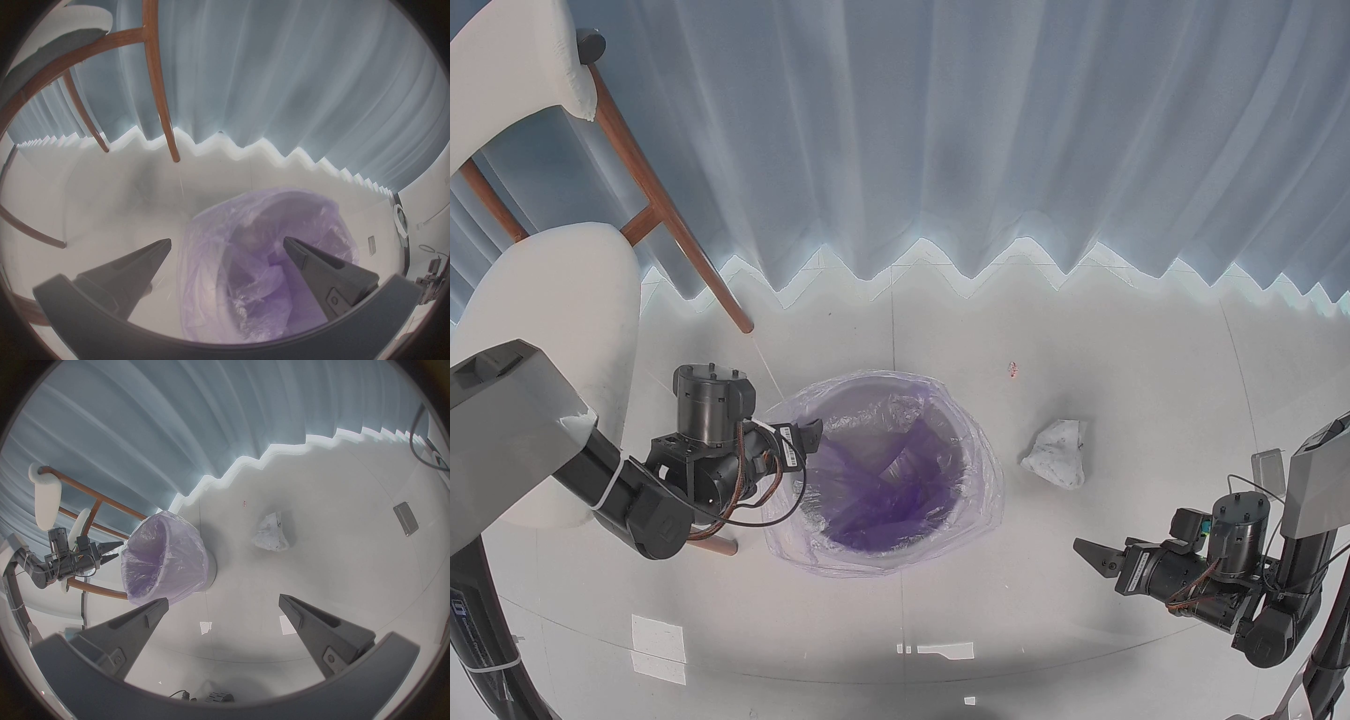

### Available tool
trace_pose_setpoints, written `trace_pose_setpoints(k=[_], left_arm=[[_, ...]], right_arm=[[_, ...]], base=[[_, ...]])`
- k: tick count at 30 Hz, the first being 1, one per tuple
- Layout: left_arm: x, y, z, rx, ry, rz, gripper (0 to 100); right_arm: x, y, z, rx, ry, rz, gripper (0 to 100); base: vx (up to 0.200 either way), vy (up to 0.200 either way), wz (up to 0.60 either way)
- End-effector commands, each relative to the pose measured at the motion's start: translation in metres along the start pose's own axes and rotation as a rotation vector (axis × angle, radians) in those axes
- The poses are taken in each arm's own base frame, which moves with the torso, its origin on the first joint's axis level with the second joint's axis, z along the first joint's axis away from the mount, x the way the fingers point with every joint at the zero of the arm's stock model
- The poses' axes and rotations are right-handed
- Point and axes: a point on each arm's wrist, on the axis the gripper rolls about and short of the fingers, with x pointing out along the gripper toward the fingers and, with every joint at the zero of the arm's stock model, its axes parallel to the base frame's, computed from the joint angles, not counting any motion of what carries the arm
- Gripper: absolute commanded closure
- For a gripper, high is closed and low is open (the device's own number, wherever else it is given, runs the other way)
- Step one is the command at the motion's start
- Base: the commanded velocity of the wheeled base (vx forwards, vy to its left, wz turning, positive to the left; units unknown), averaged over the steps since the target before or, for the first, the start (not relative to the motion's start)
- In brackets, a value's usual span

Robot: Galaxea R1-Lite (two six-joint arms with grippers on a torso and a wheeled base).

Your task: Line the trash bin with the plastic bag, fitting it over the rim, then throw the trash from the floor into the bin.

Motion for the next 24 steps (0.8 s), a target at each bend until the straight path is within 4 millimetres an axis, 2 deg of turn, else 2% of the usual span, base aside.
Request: trace_pose_setpoints(k=[1,6,8,9,11,16,24], left_arm=[[0.001,0.0,-0.007,0.009,0.03,0.009,0],[0.012,-0.004,-0.017,0.019,0.053,0.003,0],[0.017,-0.014,-0.027,0.032,0.068,-0.016,0],[0.017,-0.014,-0.027,0.032,0.068,-0.016,0],[0.016,-0.029,-0.036,0.053,0.084,-0.05,0],[0.014,-0.05,-0.047,0.079,0.103,-0.099,0],[0.01,-0.073,-0.068,0.119,0.141,-0.155,0]], right_arm=[[0.0,0.001,0.001,-0.003,-0.009,0.006,0],[0.0,0.001,0.001,-0.006,-0.01,0.006,0],[-0.002,0.001,0.001,-0.004,-0.012,0.006,0],[-0.002,0.001,0.001,-0.004,-0.012,0.006,0],[-0.005,0.0,-0.001,-0.005,-0.003,-0.007,0],[-0.009,-0.001,-0.002,-0.001,0.001,-0.012,0],[-0.009,-0.001,-0.002,-0.001,0.0,-0.011,0]], base=[[0.0,0.0,0.0],[0.0,0.0,0.0],[0.0,0.0,0.0],[0.0,0.0,0.0],[0.0,0.0,0.0],[0.0,0.0,0.0],[0.0,0.0,0.0]])
